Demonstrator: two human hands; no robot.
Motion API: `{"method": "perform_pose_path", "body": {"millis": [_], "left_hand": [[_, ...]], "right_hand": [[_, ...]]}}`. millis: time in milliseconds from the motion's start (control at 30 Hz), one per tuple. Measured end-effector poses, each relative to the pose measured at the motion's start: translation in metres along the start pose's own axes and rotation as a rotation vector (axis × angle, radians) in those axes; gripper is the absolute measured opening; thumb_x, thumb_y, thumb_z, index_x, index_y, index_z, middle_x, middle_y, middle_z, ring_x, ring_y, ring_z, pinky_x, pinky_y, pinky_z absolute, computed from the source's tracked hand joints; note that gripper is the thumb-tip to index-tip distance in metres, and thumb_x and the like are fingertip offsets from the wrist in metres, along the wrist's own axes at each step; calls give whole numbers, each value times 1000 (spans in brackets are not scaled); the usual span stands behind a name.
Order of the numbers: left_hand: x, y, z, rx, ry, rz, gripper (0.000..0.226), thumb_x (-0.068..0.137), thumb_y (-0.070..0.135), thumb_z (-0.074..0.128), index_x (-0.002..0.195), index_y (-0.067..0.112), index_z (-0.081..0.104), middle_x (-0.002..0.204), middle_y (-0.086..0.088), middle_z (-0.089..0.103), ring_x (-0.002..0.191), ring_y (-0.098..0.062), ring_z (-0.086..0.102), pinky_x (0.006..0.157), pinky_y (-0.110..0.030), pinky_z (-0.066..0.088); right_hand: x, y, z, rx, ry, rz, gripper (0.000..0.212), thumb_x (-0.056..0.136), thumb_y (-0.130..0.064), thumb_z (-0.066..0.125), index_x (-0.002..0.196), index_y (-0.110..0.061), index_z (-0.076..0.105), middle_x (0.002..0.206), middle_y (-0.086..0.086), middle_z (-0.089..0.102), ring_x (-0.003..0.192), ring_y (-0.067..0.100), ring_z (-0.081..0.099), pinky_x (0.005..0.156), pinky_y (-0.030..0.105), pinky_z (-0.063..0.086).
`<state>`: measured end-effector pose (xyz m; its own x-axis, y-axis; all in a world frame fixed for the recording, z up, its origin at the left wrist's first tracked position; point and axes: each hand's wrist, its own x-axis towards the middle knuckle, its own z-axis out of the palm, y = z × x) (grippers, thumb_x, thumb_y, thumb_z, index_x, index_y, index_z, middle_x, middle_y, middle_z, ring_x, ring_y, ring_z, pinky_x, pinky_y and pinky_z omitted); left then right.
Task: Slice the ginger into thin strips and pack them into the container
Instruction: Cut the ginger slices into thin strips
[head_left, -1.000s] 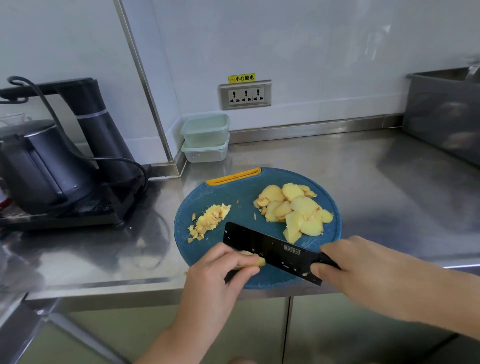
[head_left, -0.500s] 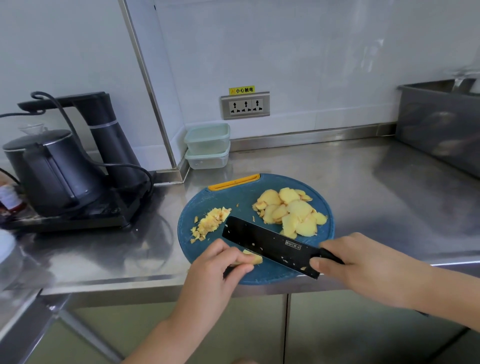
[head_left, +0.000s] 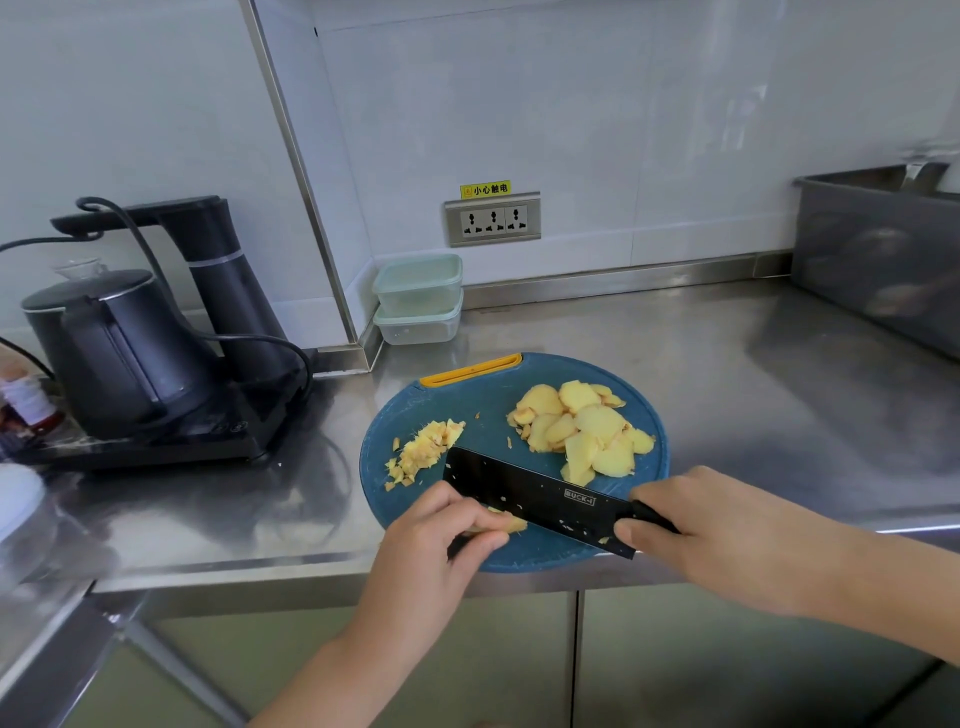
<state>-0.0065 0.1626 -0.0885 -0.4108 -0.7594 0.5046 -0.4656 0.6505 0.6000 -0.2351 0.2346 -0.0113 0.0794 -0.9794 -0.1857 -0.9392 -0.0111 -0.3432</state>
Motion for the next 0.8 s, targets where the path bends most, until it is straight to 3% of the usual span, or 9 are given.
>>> {"method": "perform_pose_path", "body": {"millis": [400, 567, 667, 800], "left_hand": [[2, -3, 0, -19, 18, 53, 15, 77, 33, 66, 88, 28, 76, 83, 17, 58, 73, -5, 61, 63, -19, 49], [0, 0, 4, -19, 13, 73, 15, 77, 22, 71, 90, 29, 75, 81, 17, 58, 73, -3, 62, 61, -20, 49], [-1, 2, 5, -14, 33, 74, 16, 77, 21, 71, 91, 28, 75, 81, 18, 58, 76, 0, 62, 63, -16, 49], [-2, 3, 2, -5, 23, 69, 16, 78, 25, 69, 92, 28, 76, 83, 19, 59, 77, 2, 61, 65, -10, 48]], "right_hand": [[2, -11, -2, -126, -36, 44, 33, 99, -44, 37, 74, -23, 42, 68, -5, 48, 56, 9, 43, 50, 21, 36], [7, -20, 13, -239, 6, 13, 31, 100, -45, 31, 84, -23, 46, 75, -7, 49, 72, 11, 55, 61, 24, 44], [12, -19, 12, -157, -14, 27, 31, 100, -43, 36, 83, -20, 48, 76, -5, 52, 68, 12, 54, 60, 25, 44], [22, -9, 0, 138, -198, 131, 23, 100, -33, 45, 81, -19, 47, 67, 2, 49, 47, 12, 44, 46, 23, 38]]}}
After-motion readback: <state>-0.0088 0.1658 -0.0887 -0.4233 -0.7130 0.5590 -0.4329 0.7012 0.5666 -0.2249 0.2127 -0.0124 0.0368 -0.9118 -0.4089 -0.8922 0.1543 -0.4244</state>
